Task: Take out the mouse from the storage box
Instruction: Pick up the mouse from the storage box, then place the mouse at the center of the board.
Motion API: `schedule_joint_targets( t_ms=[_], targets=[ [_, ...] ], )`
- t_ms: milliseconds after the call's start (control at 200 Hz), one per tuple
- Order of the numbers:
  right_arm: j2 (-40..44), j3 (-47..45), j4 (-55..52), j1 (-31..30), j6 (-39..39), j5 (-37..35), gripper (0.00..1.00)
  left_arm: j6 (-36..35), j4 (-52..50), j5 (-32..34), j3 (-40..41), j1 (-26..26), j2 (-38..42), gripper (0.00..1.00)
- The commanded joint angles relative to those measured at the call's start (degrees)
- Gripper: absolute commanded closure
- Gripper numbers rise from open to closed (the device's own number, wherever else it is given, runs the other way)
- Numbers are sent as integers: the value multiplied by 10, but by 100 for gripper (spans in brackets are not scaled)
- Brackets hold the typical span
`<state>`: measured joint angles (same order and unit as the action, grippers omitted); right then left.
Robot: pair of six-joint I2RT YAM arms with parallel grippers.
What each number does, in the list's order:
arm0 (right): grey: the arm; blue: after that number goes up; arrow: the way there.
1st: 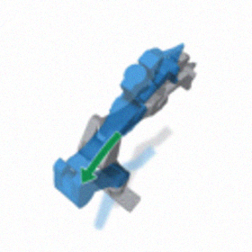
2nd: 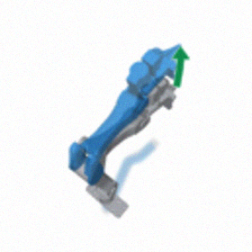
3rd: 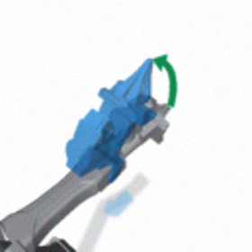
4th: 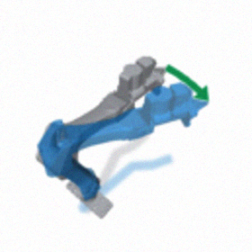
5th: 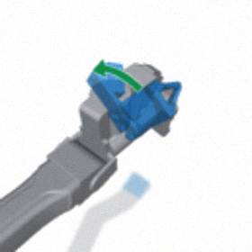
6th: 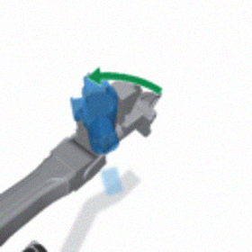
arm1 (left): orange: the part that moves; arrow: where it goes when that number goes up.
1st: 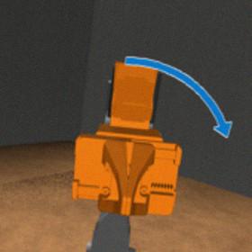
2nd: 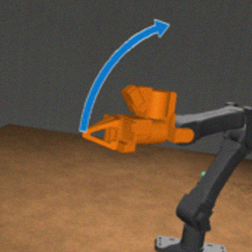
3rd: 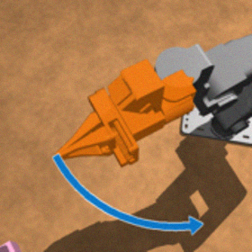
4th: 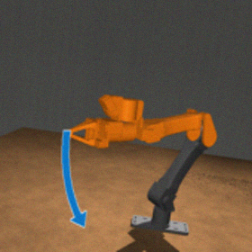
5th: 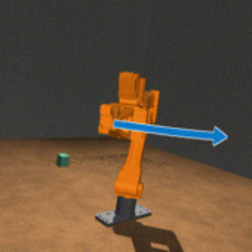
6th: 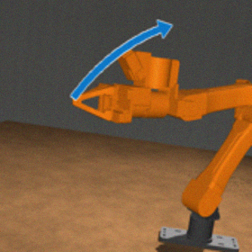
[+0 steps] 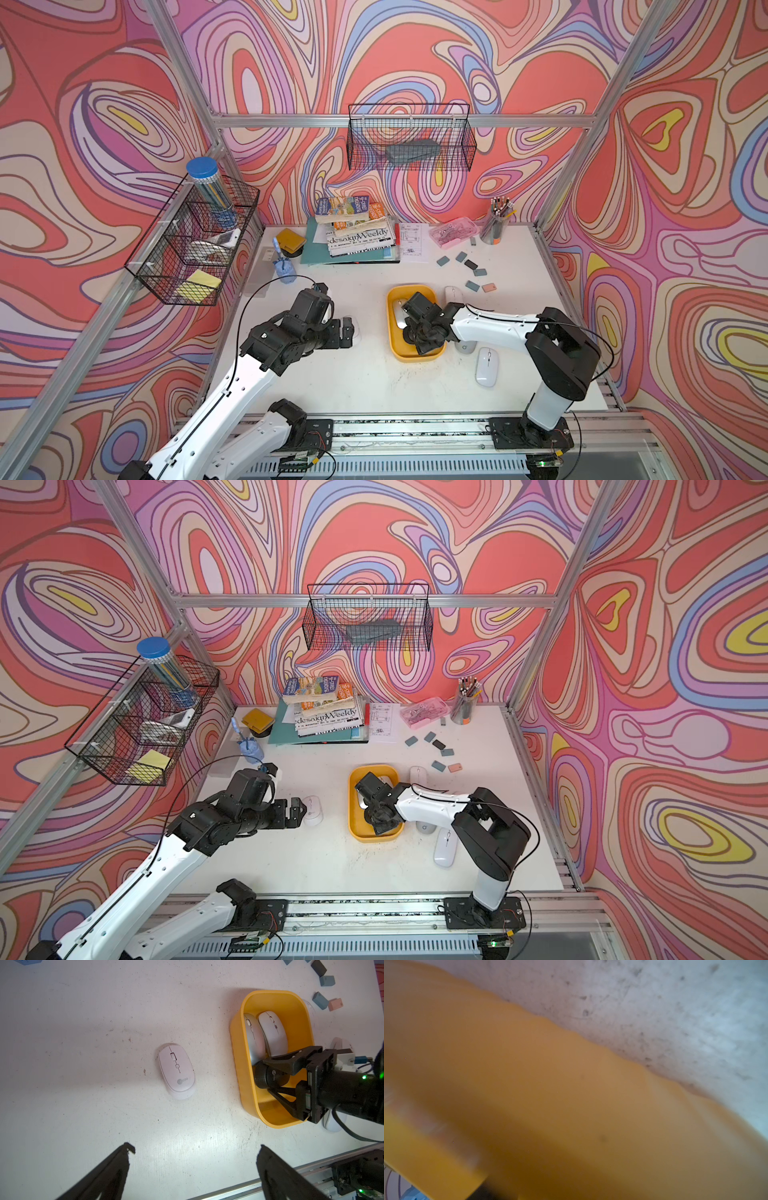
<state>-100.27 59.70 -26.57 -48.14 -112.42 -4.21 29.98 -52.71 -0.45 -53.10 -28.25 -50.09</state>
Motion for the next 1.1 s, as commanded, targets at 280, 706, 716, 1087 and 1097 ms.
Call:
schedule_joint_targets(
  t_ms=[280, 706, 716, 1087, 1097],
  targets=[
    [-27, 41, 26, 1, 179, 22, 49, -5, 5, -8, 5, 0, 8, 1],
    [15, 90, -87, -9, 398, 18, 53, -5, 4, -7, 5, 0, 7, 1],
    [12, 95, -97, -9, 404, 19, 53, -5, 5, -7, 5, 0, 7, 1],
    [-26, 183, -221, -9, 574, 5, 54, -4, 4, -7, 6, 0, 10, 1],
    [-24, 183, -221, -9, 575, 6, 54, -5, 4, -6, 6, 0, 11, 1]
  ],
)
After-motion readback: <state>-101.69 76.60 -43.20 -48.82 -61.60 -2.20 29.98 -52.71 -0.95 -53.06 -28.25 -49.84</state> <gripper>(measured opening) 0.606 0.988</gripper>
